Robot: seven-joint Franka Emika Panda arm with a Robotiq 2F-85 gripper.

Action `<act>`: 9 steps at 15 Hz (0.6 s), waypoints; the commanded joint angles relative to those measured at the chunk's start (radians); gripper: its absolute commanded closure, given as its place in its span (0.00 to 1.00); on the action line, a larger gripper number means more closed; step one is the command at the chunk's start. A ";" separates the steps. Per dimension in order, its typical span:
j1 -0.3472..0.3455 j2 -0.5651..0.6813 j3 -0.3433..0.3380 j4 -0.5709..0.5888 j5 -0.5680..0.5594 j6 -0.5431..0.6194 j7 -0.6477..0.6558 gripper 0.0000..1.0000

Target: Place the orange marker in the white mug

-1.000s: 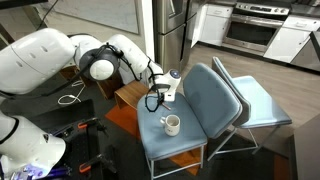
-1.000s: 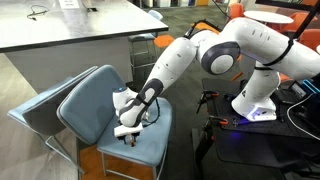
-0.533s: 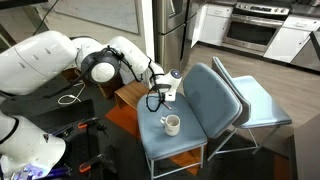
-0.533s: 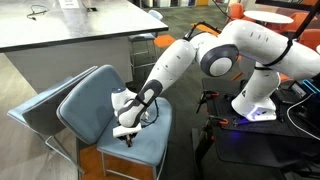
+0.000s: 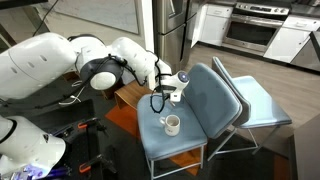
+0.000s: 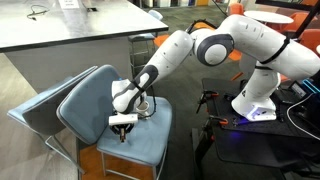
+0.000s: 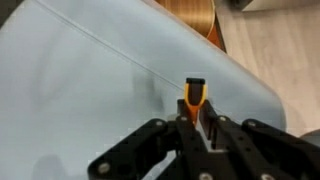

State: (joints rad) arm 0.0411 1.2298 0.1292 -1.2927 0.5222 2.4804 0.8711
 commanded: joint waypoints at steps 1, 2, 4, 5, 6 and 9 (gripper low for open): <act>-0.075 -0.083 0.056 -0.098 0.063 -0.023 -0.107 0.95; -0.086 -0.106 0.056 -0.123 0.075 -0.027 -0.108 0.95; -0.119 -0.148 0.068 -0.175 0.113 -0.049 -0.143 0.95; -0.126 -0.171 0.063 -0.201 0.130 -0.060 -0.148 0.95; -0.134 -0.202 0.060 -0.237 0.149 -0.076 -0.149 0.95; -0.163 -0.284 0.052 -0.325 0.201 -0.121 -0.187 0.95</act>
State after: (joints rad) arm -0.0915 1.0482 0.1776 -1.4975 0.6604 2.4018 0.7299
